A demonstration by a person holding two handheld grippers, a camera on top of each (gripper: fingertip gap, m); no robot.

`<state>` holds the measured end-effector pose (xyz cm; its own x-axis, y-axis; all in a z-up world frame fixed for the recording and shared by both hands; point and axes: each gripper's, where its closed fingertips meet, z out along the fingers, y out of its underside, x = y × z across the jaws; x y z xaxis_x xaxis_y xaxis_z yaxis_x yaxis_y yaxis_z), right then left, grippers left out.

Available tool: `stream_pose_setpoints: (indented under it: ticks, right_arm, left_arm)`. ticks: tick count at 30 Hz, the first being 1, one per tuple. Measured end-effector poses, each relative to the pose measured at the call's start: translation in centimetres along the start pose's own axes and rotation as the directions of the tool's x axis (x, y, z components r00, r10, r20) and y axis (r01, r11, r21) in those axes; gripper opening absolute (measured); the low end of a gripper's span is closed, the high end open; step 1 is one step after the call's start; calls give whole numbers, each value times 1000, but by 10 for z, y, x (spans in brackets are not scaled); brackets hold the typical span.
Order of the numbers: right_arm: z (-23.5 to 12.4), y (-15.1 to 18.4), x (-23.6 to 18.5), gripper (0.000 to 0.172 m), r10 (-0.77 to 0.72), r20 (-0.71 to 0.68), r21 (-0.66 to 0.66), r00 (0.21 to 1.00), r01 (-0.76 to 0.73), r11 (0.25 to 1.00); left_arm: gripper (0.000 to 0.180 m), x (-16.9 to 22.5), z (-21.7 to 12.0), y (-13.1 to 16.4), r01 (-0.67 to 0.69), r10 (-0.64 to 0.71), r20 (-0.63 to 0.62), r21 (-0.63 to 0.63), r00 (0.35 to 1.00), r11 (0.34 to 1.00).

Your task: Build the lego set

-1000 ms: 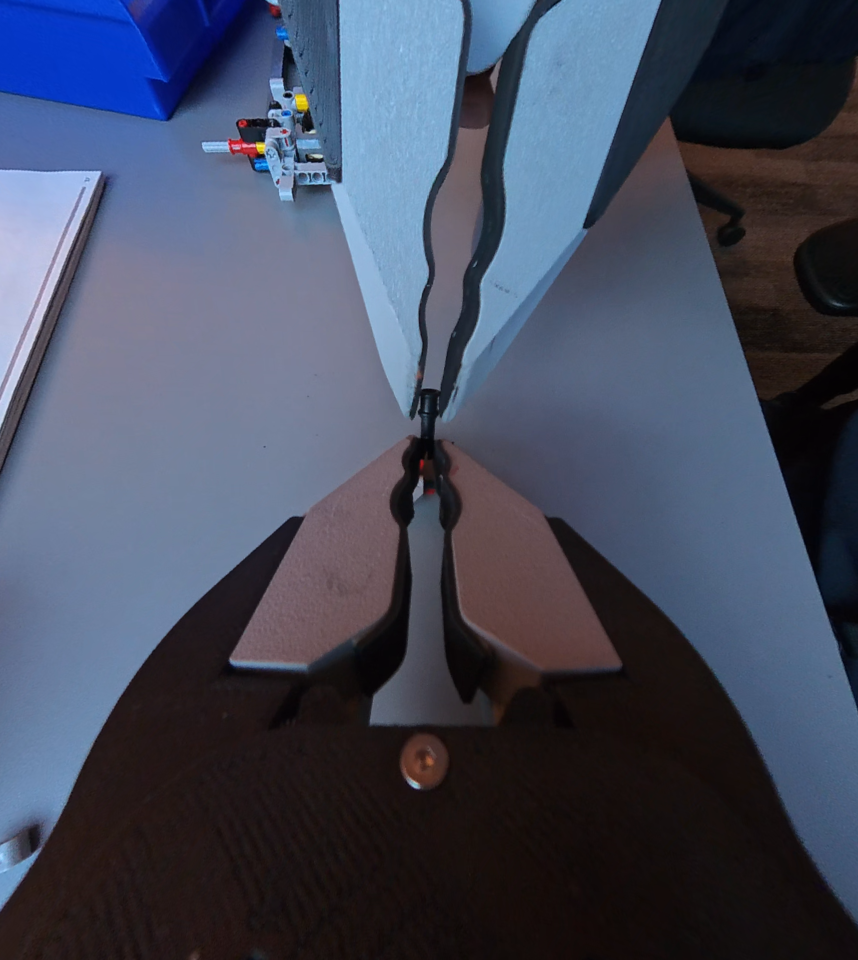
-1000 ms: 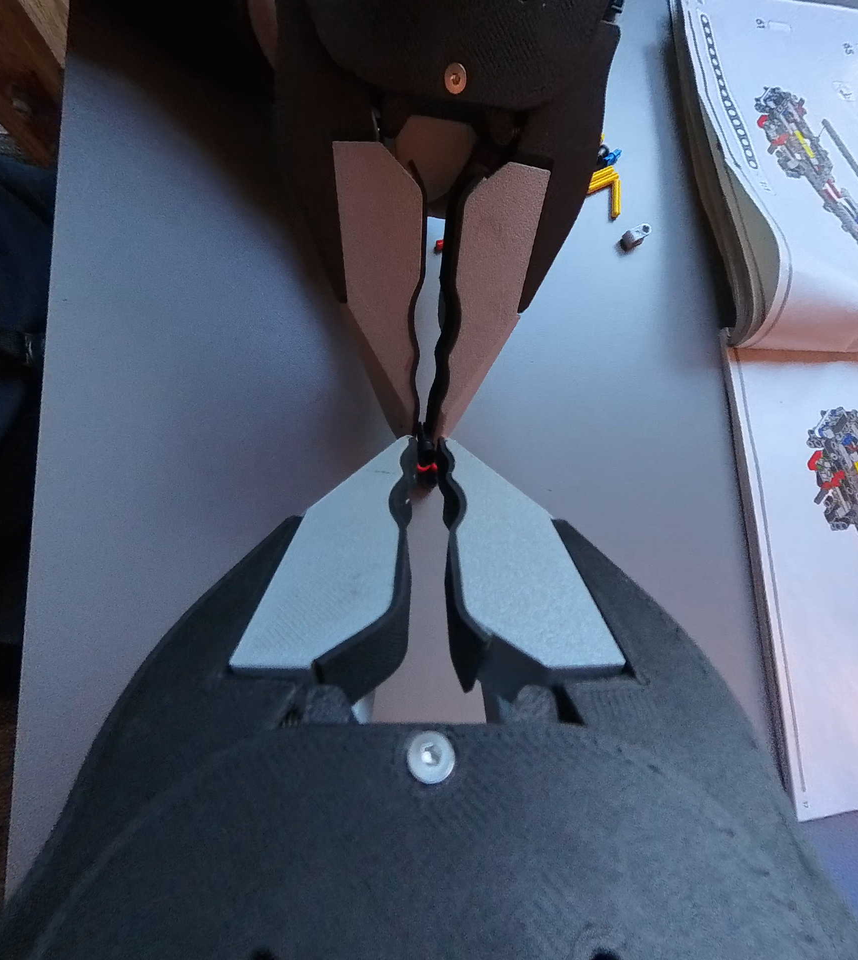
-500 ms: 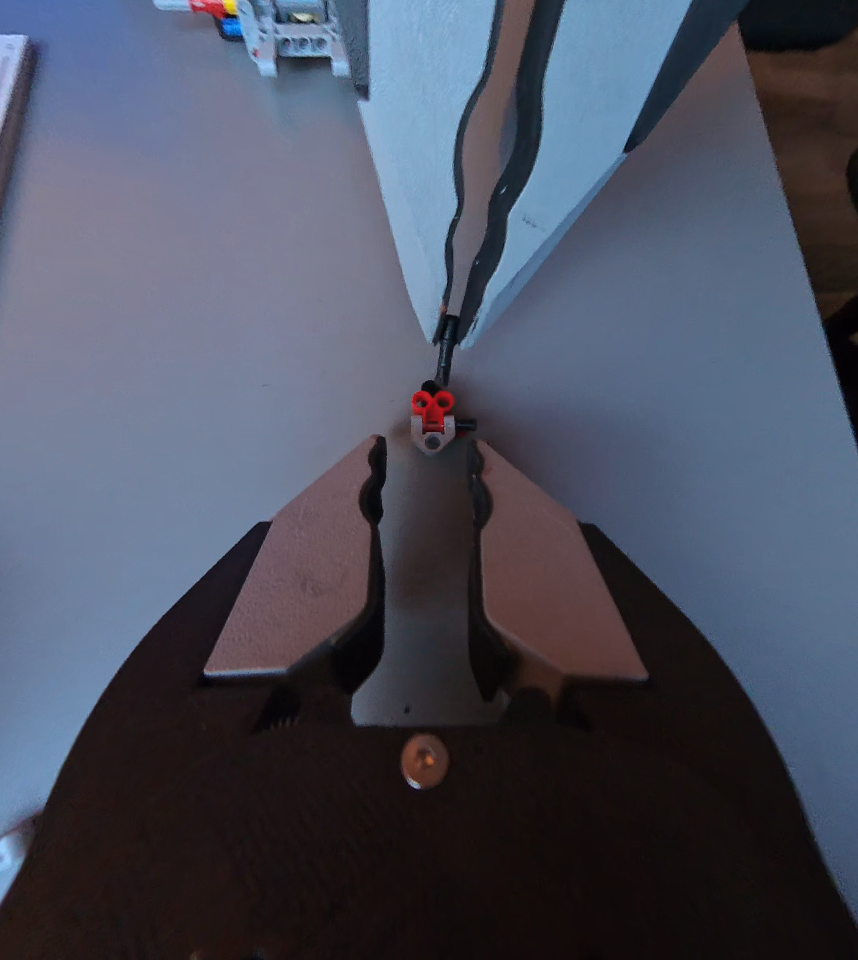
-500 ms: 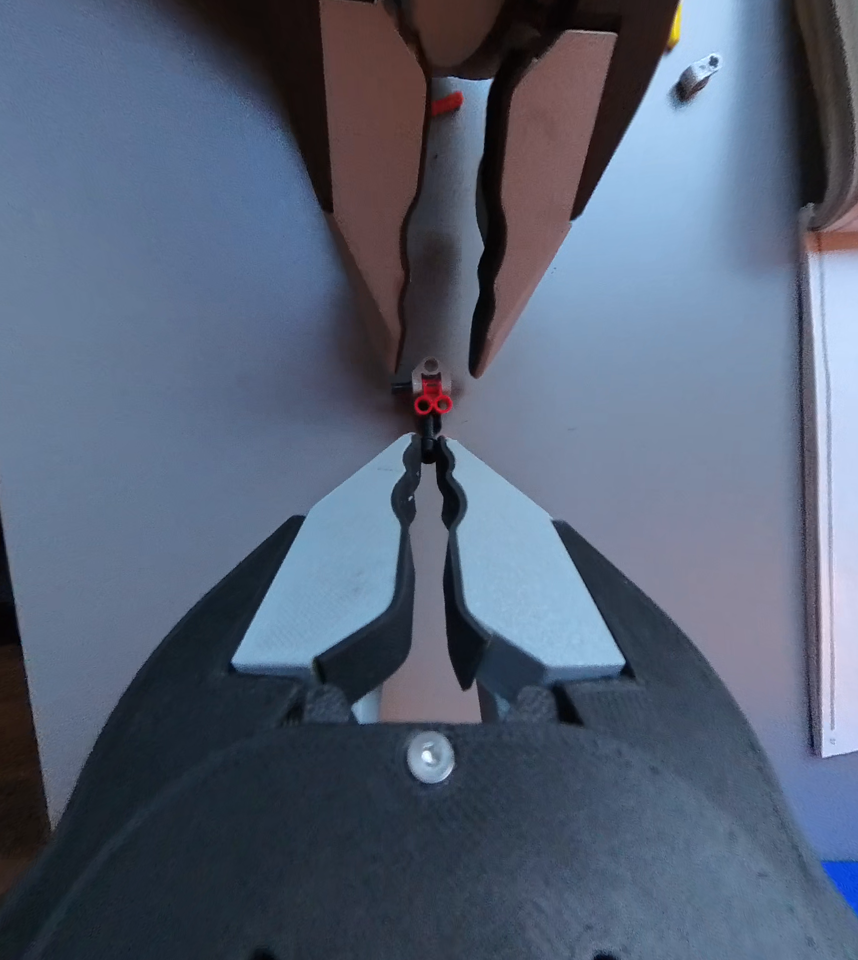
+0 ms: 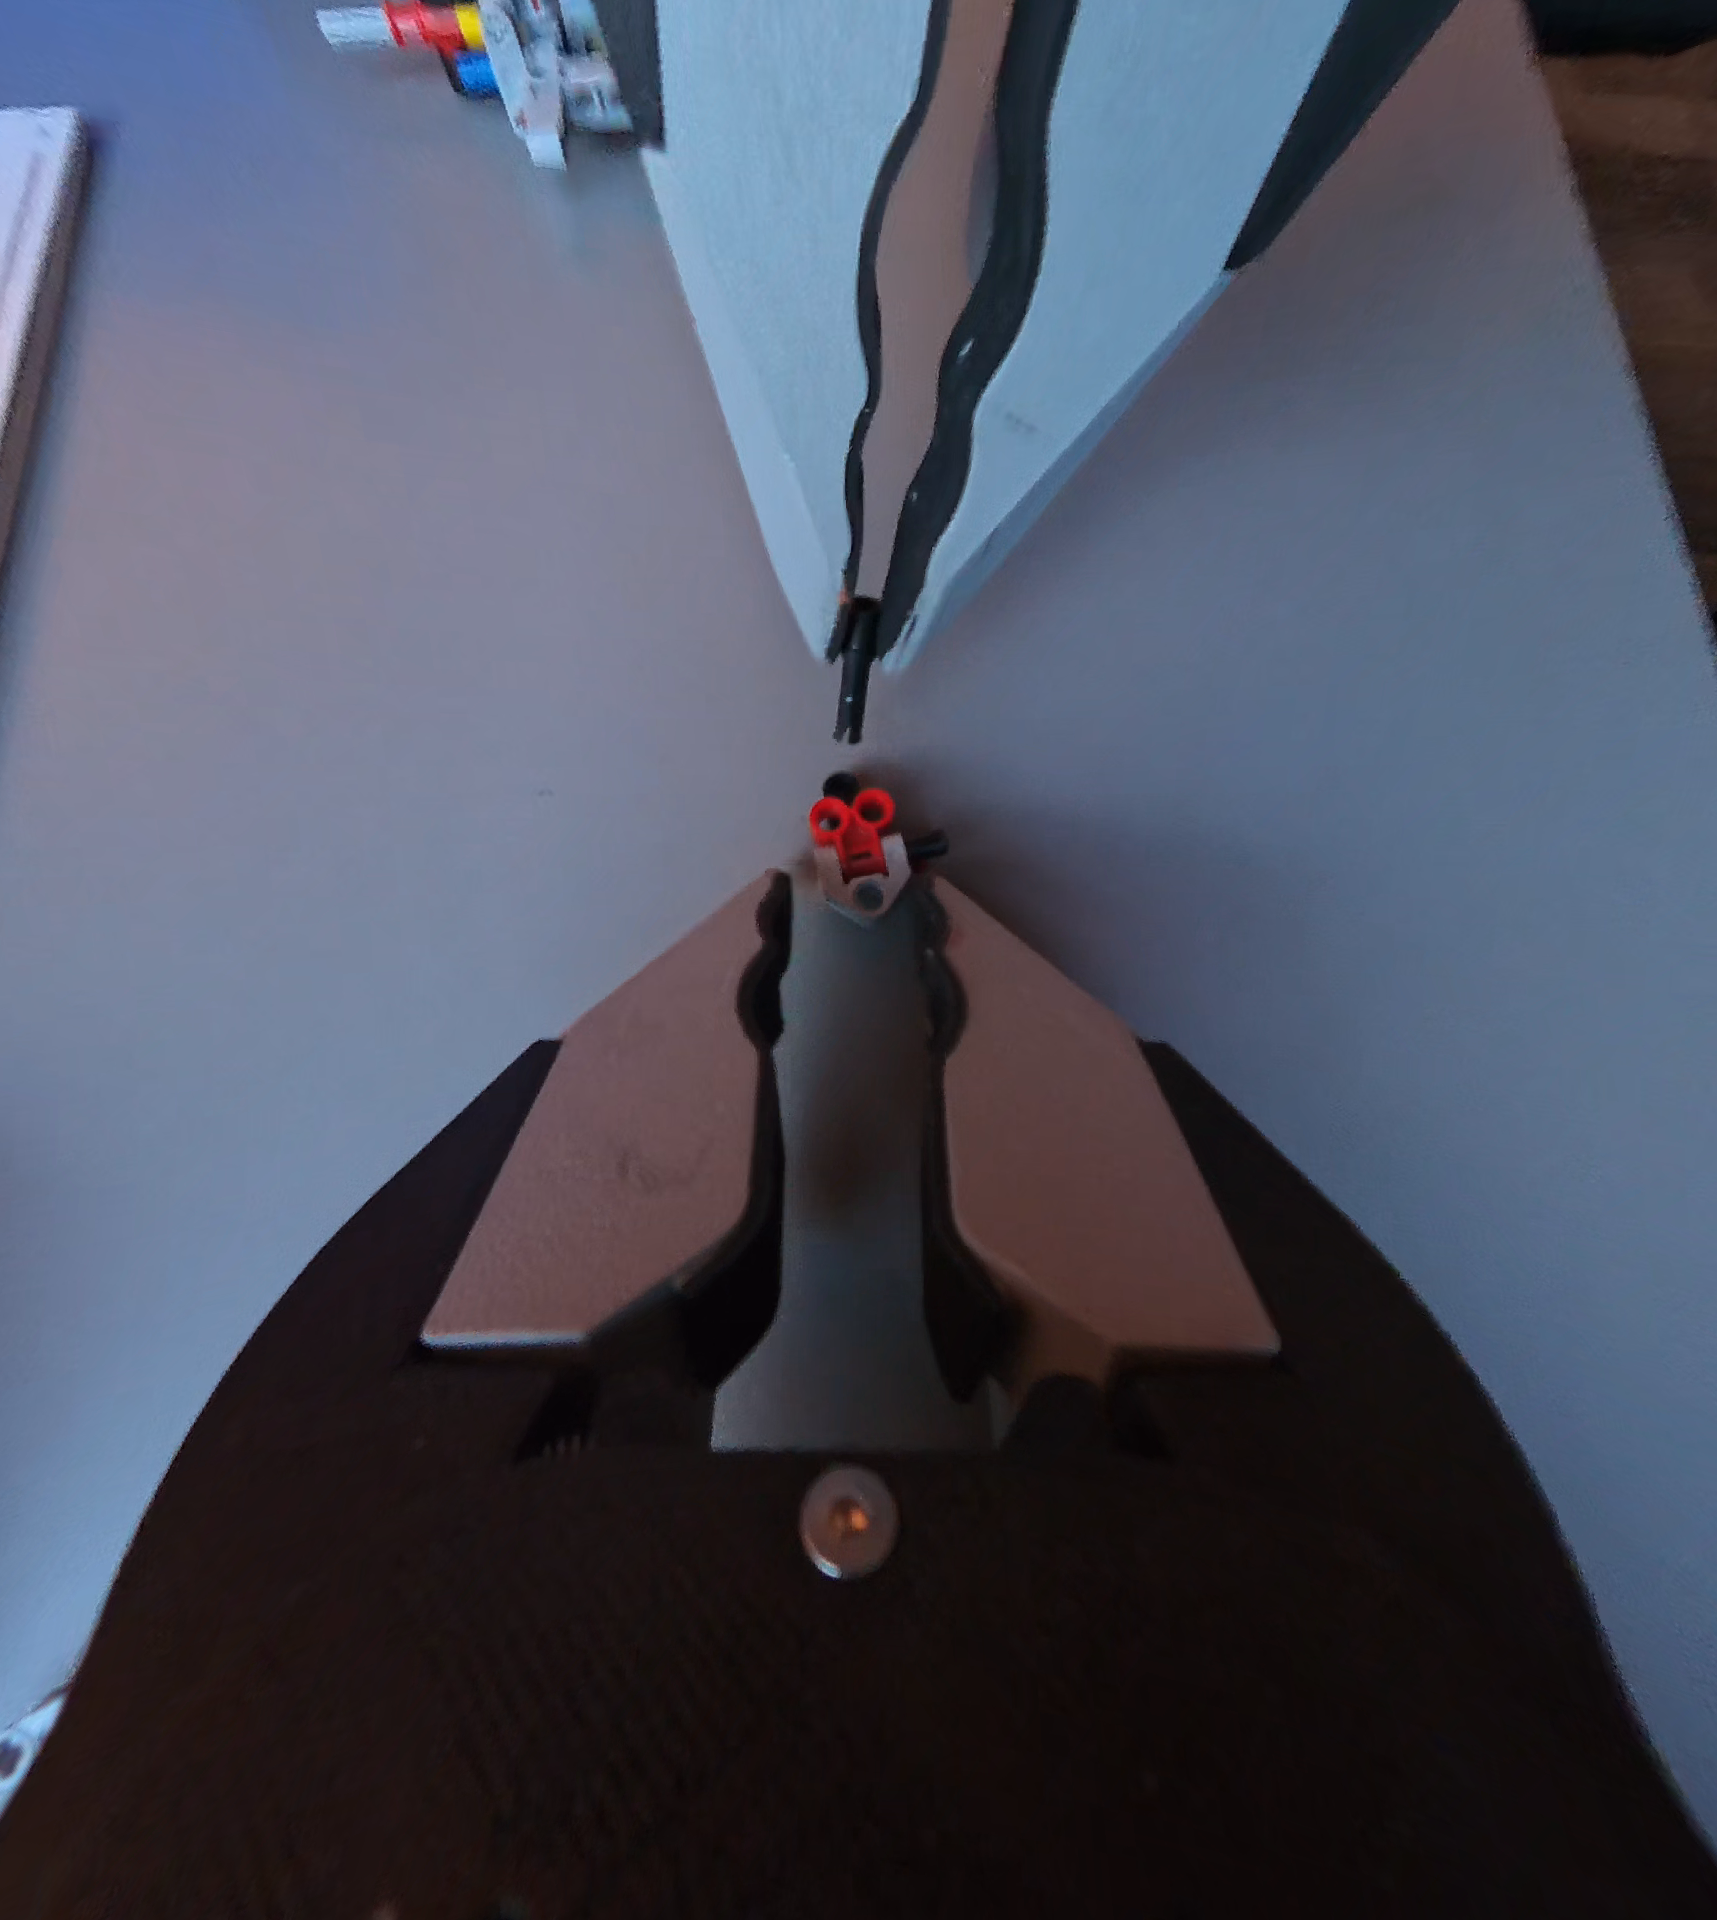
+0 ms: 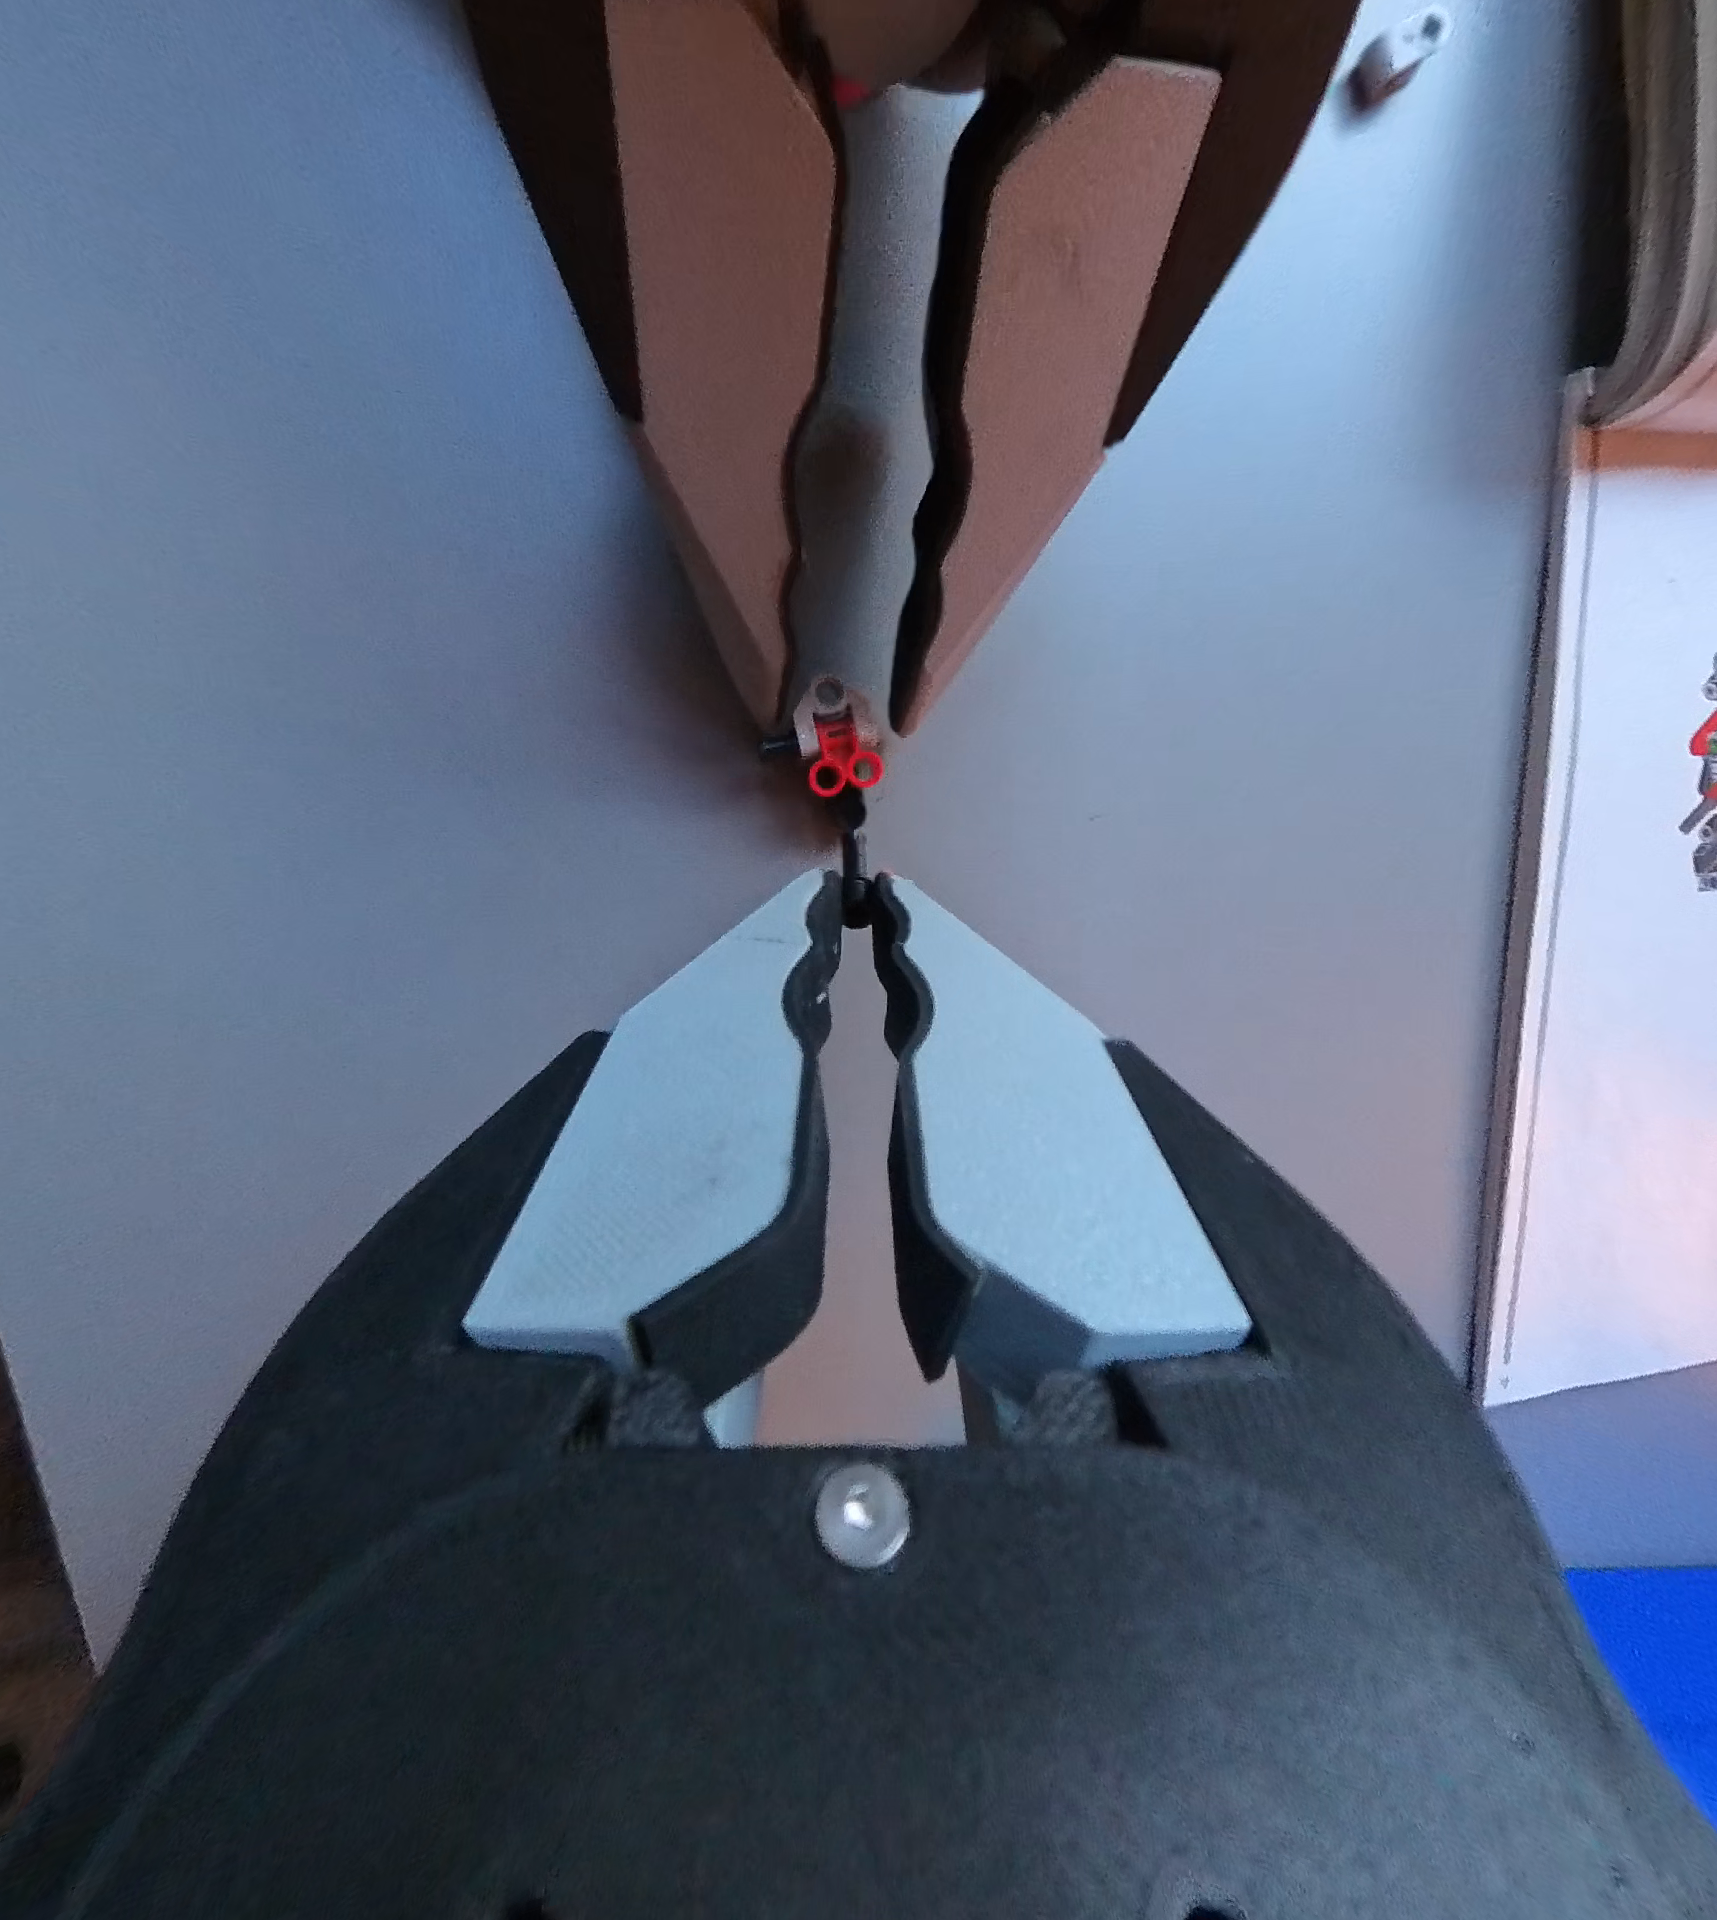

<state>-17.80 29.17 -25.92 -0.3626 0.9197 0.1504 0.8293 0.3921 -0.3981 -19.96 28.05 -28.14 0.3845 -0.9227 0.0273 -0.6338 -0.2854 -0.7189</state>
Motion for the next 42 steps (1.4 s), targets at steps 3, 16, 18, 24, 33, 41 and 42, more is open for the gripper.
stream_pose_setpoints:
  ticks: [3, 16, 18, 24, 33, 41, 42]
  right_arm:
    - [-6, -6, 1, 3, 41, 3, 51, 999, -42, 998]
    - [-28, -31, -2, 3, 201, 111, 260, 973, -224, 939]
    - [-25, -32, -3, 3, 207, 125, 267, 970, -234, 935]
    - [-33, -49, 1, 3, 264, 220, 407, 939, -334, 851]
    - [-38, -33, 4, 3, 219, 149, 355, 964, -259, 898]
    - [-35, -36, 6, 3, 180, 111, 303, 977, -206, 931]
    - [-35, -36, 5, 3, 175, 110, 295, 978, -201, 934]
  left_arm:
    - [24, 3, -14, -20, 44, -41, -31, 102, 999, 994]
    - [13, 13, -13, -35, -5, 5, 3, 144, 1000, 990]
    - [8, 13, -13, -37, 6, -5, -7, 156, 1000, 988]
    - [2, 11, -18, -49, 92, -84, -43, 249, 996, 964]
    - [2, 6, -18, -48, 77, -75, -17, 261, 997, 962]
    - [2, 5, -18, -46, 63, -67, 6, 247, 998, 967]
    - [2, 5, -18, -46, 61, -64, 7, 244, 998, 968]
